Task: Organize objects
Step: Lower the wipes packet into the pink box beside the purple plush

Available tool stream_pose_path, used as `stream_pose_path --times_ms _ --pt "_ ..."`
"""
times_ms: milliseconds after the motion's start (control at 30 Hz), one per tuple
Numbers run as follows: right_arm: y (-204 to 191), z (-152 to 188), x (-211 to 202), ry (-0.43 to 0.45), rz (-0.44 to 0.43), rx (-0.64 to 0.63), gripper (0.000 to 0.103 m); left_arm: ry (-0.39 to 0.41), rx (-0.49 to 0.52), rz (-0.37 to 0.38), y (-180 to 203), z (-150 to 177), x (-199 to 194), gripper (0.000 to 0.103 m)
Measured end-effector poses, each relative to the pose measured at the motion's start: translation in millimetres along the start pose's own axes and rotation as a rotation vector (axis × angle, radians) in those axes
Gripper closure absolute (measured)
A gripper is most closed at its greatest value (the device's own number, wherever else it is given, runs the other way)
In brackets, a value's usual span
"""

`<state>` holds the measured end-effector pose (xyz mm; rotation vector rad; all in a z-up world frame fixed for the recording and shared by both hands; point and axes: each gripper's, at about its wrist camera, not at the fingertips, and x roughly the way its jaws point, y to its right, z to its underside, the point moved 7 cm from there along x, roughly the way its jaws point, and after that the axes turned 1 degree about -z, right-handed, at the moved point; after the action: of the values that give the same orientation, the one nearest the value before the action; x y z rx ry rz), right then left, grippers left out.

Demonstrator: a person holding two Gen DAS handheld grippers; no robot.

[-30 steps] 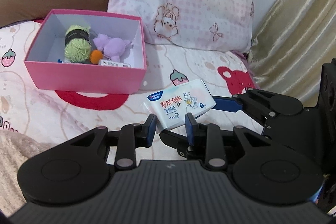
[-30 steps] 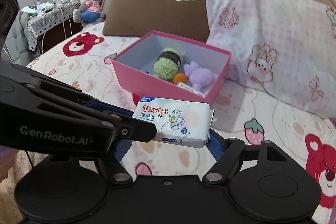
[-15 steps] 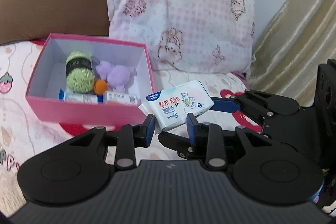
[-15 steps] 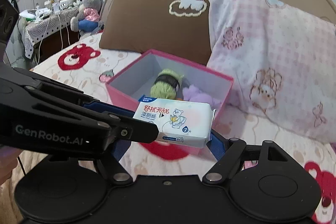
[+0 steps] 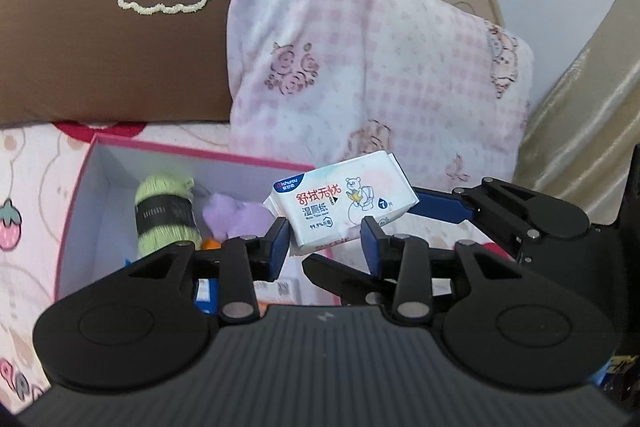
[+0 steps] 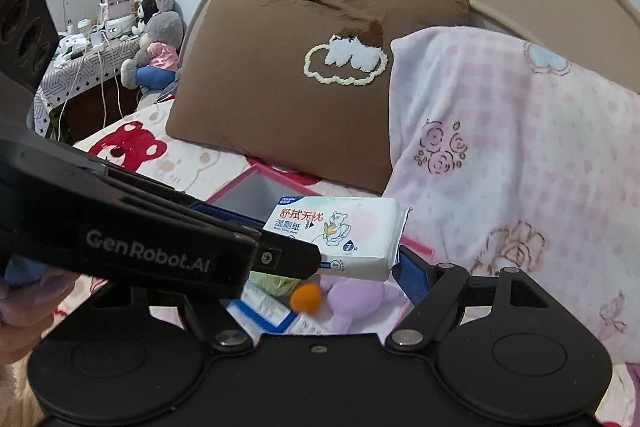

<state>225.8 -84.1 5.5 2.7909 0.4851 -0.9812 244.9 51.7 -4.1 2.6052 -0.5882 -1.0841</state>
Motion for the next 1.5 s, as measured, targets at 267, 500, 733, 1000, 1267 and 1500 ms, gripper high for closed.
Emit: stream_pose_path --times_ms 267,500,733,1000,1267,1500 --pt "5 9 55 -0.017 -0.059 0.071 0.028 0.050 -0.043 -0.069 -42 4 31 0.065" --pt "14 26 98 -0.014 -0.045 0.082 0.036 0.027 -0.088 -0.045 -72 12 73 0.064" --pt "22 39 117 -0.004 -0.041 0.035 0.040 0.043 -0.082 -0.076 -83 15 103 0.064" --pt "13 52 142 -0.063 -0.025 -0.039 0.055 0.012 -0.159 0.002 -88 19 129 0.068" --pt "27 65 153 -0.105 -0.016 0.013 0.062 -0.004 -0.156 -0.080 -102 23 130 0.068" --pt "32 69 161 -0.109 0.067 0.009 0.076 -0.003 -0.181 -0.106 -109 23 130 0.068"
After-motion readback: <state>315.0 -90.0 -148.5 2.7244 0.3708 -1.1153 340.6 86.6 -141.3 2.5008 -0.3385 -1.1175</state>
